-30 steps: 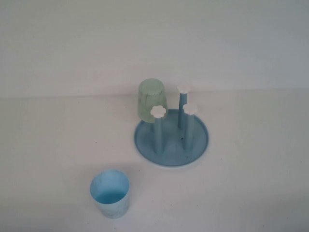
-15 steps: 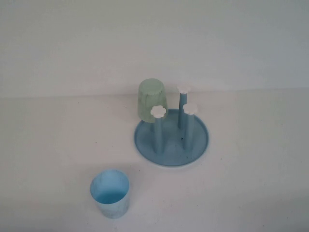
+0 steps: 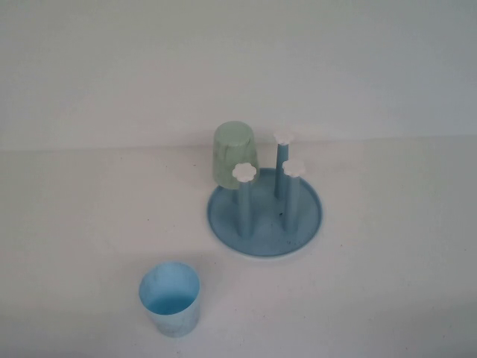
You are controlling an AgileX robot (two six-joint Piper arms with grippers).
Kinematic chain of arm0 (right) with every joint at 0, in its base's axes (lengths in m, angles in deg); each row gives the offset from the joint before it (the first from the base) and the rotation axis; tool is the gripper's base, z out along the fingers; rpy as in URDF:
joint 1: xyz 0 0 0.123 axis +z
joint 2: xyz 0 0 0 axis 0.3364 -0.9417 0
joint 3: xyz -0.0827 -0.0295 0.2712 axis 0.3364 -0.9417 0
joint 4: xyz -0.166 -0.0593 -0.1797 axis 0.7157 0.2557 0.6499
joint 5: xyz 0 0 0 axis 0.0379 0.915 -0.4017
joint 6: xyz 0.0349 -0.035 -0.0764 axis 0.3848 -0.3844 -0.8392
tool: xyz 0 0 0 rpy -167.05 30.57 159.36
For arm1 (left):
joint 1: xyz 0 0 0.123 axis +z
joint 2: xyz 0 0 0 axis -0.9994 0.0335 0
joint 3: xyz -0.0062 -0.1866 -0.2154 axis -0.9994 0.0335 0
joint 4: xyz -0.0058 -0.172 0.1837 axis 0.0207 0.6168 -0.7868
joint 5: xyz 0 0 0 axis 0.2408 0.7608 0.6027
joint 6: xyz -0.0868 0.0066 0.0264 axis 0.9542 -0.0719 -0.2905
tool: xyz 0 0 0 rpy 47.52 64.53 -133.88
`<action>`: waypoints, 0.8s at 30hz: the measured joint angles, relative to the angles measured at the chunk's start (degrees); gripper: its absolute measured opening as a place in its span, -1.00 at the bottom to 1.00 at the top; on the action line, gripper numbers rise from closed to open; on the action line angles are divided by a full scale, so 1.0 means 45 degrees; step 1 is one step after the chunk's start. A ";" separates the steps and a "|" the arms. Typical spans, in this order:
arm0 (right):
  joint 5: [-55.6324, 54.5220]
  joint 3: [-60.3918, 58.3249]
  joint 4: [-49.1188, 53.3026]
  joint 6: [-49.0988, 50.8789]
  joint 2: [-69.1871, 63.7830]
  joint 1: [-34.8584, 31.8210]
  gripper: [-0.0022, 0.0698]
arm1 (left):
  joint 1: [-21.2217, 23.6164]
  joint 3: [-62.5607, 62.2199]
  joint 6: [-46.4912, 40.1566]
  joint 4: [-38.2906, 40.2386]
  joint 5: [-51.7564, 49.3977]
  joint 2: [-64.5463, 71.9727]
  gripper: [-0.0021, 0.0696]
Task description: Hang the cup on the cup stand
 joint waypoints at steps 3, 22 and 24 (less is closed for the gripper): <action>0.0000 0.0000 0.0000 0.0000 0.0000 0.0000 -0.93 | 0.0000 0.0000 -0.0023 0.0000 0.0000 0.0000 -0.95; -0.0880 0.0000 -0.1528 -0.0524 0.0000 0.0000 -0.93 | 0.0000 0.0000 0.0067 0.0171 0.0095 0.0000 -0.95; -0.1258 0.0000 -0.2034 -0.0524 0.0000 0.0000 -0.93 | 0.0000 0.0000 0.0197 0.0703 0.0451 0.0000 -0.95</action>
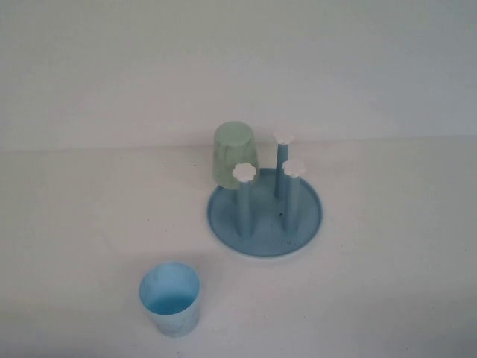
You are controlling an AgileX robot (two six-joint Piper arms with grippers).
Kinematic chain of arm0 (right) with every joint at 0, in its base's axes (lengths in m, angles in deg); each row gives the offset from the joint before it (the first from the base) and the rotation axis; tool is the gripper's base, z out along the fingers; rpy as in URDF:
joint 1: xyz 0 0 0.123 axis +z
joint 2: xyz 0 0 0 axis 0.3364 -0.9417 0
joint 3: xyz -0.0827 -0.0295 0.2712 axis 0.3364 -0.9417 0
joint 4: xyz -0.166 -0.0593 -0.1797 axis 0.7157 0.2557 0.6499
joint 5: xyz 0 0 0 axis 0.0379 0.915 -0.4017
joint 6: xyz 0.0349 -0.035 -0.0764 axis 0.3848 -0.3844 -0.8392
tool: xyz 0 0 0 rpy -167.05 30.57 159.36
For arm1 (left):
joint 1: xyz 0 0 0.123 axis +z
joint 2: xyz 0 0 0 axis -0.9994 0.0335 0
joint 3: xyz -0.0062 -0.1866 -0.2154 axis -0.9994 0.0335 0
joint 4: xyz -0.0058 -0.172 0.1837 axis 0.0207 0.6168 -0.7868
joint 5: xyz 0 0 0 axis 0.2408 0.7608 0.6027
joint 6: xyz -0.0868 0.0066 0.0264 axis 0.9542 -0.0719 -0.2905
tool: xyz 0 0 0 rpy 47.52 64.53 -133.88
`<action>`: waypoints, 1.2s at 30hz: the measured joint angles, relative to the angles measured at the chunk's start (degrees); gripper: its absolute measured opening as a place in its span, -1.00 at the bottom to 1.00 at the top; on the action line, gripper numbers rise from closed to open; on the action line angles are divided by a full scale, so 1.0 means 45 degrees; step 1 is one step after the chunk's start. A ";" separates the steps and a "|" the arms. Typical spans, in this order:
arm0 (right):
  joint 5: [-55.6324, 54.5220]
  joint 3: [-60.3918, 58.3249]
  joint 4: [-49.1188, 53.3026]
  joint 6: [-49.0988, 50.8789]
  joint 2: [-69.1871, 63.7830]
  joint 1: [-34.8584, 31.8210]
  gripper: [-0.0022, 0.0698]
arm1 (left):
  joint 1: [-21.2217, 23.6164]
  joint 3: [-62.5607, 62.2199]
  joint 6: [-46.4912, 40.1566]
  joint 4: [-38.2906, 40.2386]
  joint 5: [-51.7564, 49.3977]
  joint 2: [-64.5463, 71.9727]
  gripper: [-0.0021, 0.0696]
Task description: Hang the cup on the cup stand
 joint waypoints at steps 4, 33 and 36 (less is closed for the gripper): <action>-0.1344 0.0000 -0.0796 -0.0008 0.0000 0.0000 -0.92 | 0.0000 0.0000 0.0235 0.0902 0.0891 0.0000 -0.95; -0.8578 0.1181 0.3339 0.6710 0.0000 0.0000 -0.93 | 0.0000 -0.0018 0.4065 1.2758 0.3963 0.0000 -0.95; -0.7503 0.2574 0.6348 0.9630 0.0000 0.0000 -0.93 | 0.0000 -0.0018 0.3317 1.2767 0.3353 0.0000 -0.95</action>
